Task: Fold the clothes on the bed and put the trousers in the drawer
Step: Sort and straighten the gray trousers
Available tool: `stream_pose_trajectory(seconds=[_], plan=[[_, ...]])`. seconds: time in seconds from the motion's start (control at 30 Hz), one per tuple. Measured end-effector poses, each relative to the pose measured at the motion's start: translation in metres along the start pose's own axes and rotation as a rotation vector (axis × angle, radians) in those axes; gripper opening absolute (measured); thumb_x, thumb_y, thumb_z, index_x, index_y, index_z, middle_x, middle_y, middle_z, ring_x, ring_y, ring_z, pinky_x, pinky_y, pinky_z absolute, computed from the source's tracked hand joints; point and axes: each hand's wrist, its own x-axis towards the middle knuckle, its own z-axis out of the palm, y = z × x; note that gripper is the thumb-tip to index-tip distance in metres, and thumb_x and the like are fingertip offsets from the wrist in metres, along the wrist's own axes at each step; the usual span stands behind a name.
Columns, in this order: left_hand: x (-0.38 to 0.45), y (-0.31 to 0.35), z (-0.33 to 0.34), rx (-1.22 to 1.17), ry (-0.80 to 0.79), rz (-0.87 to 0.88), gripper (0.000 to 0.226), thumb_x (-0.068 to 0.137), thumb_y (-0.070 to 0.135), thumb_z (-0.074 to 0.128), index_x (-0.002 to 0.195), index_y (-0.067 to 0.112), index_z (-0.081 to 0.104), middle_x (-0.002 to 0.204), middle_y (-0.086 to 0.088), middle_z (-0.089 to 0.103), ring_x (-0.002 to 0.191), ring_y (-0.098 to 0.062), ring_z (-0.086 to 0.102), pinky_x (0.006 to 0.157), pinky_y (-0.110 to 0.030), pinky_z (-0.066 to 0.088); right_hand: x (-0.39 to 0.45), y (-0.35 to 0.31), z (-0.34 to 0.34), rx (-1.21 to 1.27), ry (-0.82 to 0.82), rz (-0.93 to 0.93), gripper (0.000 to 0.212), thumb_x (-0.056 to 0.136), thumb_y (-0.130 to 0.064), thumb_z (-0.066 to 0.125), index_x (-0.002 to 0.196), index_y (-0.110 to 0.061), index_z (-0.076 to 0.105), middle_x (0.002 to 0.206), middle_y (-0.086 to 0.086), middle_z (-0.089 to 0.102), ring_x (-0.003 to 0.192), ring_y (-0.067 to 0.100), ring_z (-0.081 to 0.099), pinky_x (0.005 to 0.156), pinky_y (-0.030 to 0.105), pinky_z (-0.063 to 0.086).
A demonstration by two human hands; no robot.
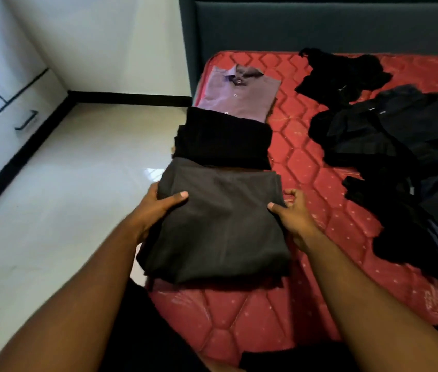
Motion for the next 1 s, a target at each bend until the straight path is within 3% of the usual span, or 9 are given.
stream_pose_trajectory(seconds=[0.07, 0.2, 0.33, 0.5, 0.63, 0.73, 0.8, 0.9, 1.0], plan=[[0.009, -0.026, -0.01, 0.081, -0.029, -0.148, 0.064, 0.084, 0.034, 0.075, 0.136, 0.015, 0.043, 0.122, -0.002, 0.059, 0.091, -0.014, 0.062, 0.069, -0.027, 0.051, 0.004, 0.018, 0.011, -0.129, 0.069, 0.031, 0.057, 0.083, -0.007, 0.072, 0.129, -0.013, 0.039, 0.112, 0.012, 0.062, 0.08, 0.019, 0.061, 0.072, 0.033, 0.051], [0.029, -0.069, -0.025, 0.115, 0.004, -0.194, 0.081, 0.069, 0.031, 0.088, 0.135, 0.013, 0.045, 0.127, -0.007, 0.059, 0.102, -0.025, 0.062, 0.086, -0.039, 0.054, 0.005, 0.042, 0.016, -0.242, 0.04, 0.101, 0.068, 0.068, -0.024, 0.087, 0.121, -0.013, 0.046, 0.107, 0.001, 0.062, 0.093, 0.022, 0.062, 0.086, 0.04, 0.053], [0.035, -0.075, -0.026, 0.209, 0.265, -0.018, 0.072, 0.07, 0.02, 0.086, 0.132, 0.017, 0.049, 0.125, -0.014, 0.062, 0.103, -0.03, 0.063, 0.091, -0.045, 0.053, 0.006, 0.054, 0.014, -0.242, 0.1, 0.103, 0.031, 0.081, -0.014, 0.075, 0.107, -0.008, 0.059, 0.107, 0.015, 0.067, 0.091, 0.029, 0.064, 0.085, 0.04, 0.054], [-0.008, -0.079, 0.007, 0.925, 0.503, 0.303, 0.064, 0.085, 0.046, 0.066, 0.138, 0.019, 0.043, 0.127, -0.015, 0.049, 0.113, -0.038, 0.05, 0.09, -0.051, 0.043, -0.04, 0.064, -0.013, -0.374, 0.267, -0.181, 0.022, 0.084, -0.033, 0.073, 0.089, -0.018, 0.057, 0.089, 0.004, 0.059, 0.08, 0.021, 0.06, 0.073, 0.037, 0.052], [-0.036, -0.112, 0.017, 0.704, 0.49, 0.082, 0.064, 0.083, 0.054, 0.066, 0.131, 0.016, 0.047, 0.122, -0.017, 0.053, 0.11, -0.038, 0.054, 0.091, -0.048, 0.047, -0.076, 0.077, -0.026, -0.338, -0.02, -0.096, 0.021, 0.079, -0.015, 0.078, 0.099, -0.014, 0.068, 0.102, 0.002, 0.057, 0.089, 0.009, 0.061, 0.063, 0.014, 0.052], [-0.038, -0.125, 0.009, 0.669, 0.464, -0.079, 0.062, 0.083, 0.057, 0.065, 0.125, 0.013, 0.053, 0.119, -0.016, 0.061, 0.11, -0.039, 0.057, 0.092, -0.046, 0.046, -0.077, 0.085, -0.029, -0.223, -0.156, -0.033, 0.039, 0.075, 0.003, 0.077, 0.109, -0.011, 0.063, 0.112, 0.012, 0.063, 0.094, 0.023, 0.064, 0.071, 0.026, 0.058], [-0.037, -0.12, 0.004, 0.647, 0.47, 0.039, 0.042, 0.087, 0.046, 0.067, 0.112, 0.012, 0.061, 0.106, -0.012, 0.068, 0.102, -0.037, 0.061, 0.086, -0.041, 0.044, -0.076, 0.085, -0.03, -0.228, -0.141, -0.129, 0.034, 0.074, 0.01, 0.074, 0.098, -0.012, 0.065, 0.112, 0.019, 0.06, 0.094, 0.022, 0.062, 0.079, 0.032, 0.056], [-0.046, -0.115, 0.003, 0.415, 0.398, 0.219, 0.02, 0.093, 0.027, 0.064, 0.096, 0.008, 0.059, 0.088, -0.005, 0.064, 0.086, -0.029, 0.061, 0.069, -0.032, 0.042, -0.079, 0.076, -0.028, -0.332, -0.218, -0.241, 0.042, 0.073, 0.012, 0.074, 0.097, -0.022, 0.065, 0.112, 0.007, 0.057, 0.101, 0.013, 0.058, 0.089, 0.017, 0.049], [-0.047, -0.121, -0.001, 0.375, 0.351, 0.159, 0.022, 0.096, 0.031, 0.059, 0.105, 0.011, 0.054, 0.099, -0.005, 0.063, 0.096, -0.031, 0.061, 0.082, -0.036, 0.046, -0.071, 0.077, -0.027, -0.447, -0.341, -0.295, 0.051, 0.074, 0.003, 0.078, 0.117, -0.018, 0.059, 0.128, 0.001, 0.048, 0.116, 0.011, 0.052, 0.094, 0.007, 0.04]])
